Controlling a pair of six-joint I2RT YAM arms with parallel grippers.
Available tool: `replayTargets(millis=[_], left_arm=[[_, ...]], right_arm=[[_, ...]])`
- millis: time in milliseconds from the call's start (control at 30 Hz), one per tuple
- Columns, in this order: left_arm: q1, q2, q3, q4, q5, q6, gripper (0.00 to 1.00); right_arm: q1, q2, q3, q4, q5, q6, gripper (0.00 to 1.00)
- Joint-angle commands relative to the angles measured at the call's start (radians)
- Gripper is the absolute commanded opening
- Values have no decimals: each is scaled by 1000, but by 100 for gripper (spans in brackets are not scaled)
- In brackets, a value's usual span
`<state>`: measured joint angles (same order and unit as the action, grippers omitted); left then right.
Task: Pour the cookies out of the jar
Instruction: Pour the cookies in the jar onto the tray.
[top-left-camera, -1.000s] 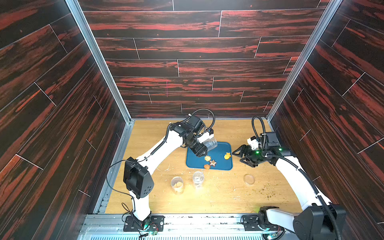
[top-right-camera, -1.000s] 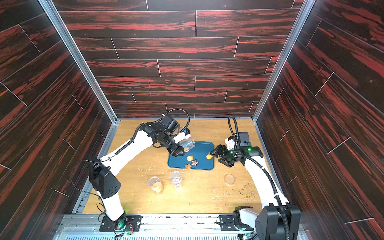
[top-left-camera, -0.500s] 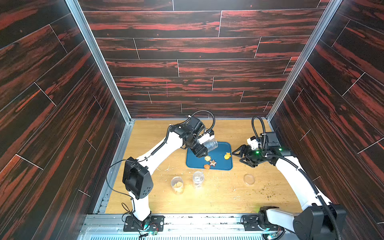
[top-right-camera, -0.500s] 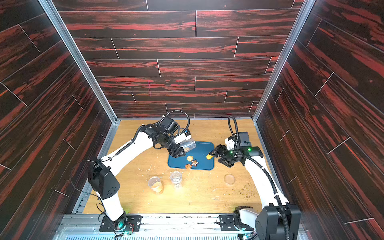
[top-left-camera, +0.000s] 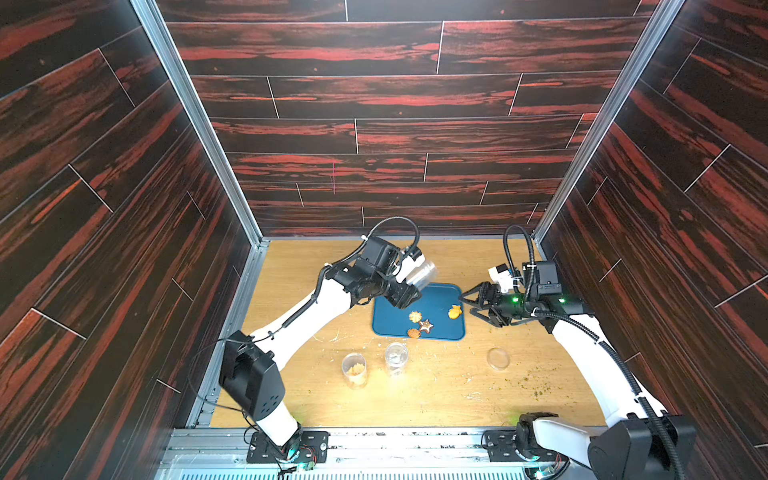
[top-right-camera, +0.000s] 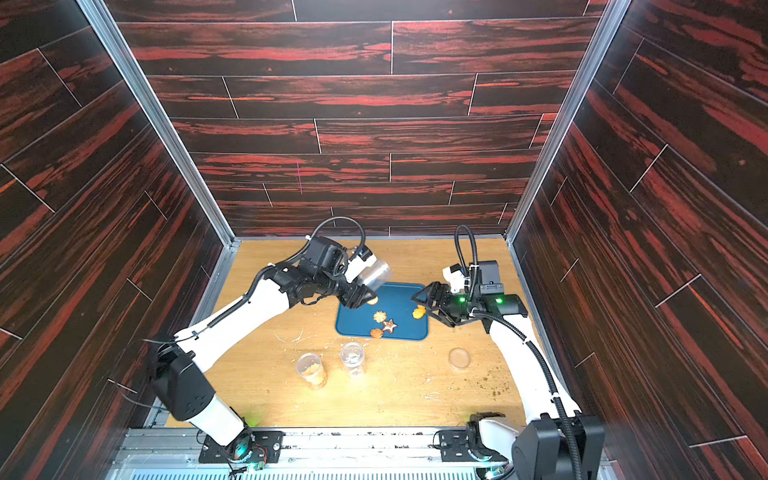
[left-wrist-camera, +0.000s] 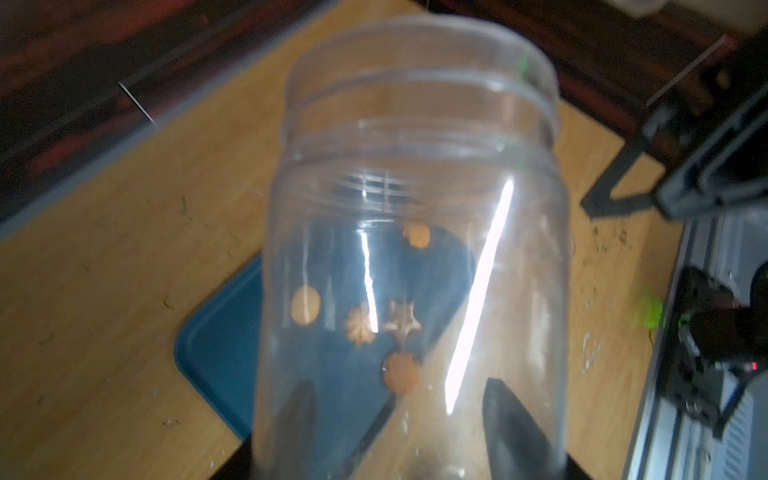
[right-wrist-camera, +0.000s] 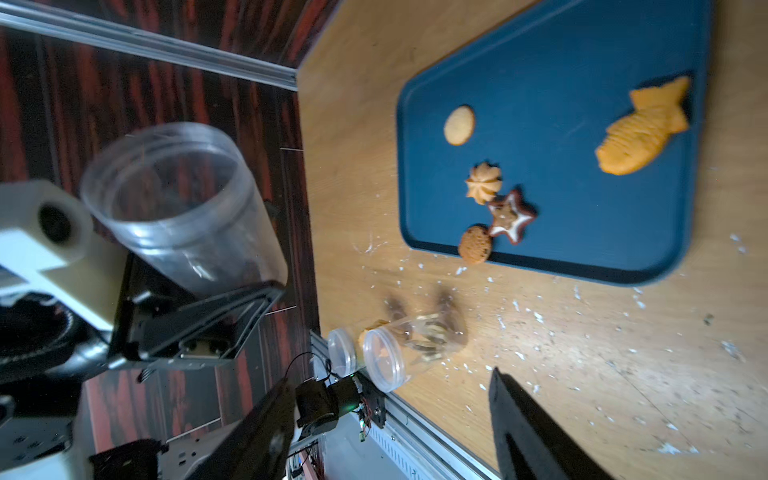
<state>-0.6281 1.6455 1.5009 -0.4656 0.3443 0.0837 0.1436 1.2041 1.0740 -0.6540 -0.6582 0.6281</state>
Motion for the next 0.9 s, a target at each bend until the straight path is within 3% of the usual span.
replayTargets(millis=[0, 133, 467, 500, 600, 867], left_arm=[[2, -48, -31, 177, -25, -126, 10], [2, -78, -88, 300, -68, -213, 9], [-2, -126, -130, 377, -93, -311, 9], [-4, -131, -133, 380, -92, -314, 9], [-5, -139, -130, 375, -85, -314, 9], [-8, -158, -127, 396, -60, -322, 9]], right_arm=[[18, -31, 48, 39, -41, 4, 76], [39, -24, 101, 43, -34, -4, 76], [113, -21, 224, 90, -31, -37, 77], [119, -25, 232, 99, -29, -37, 89], [135, -34, 250, 141, -35, -32, 98], [182, -17, 283, 284, -84, 3, 99]])
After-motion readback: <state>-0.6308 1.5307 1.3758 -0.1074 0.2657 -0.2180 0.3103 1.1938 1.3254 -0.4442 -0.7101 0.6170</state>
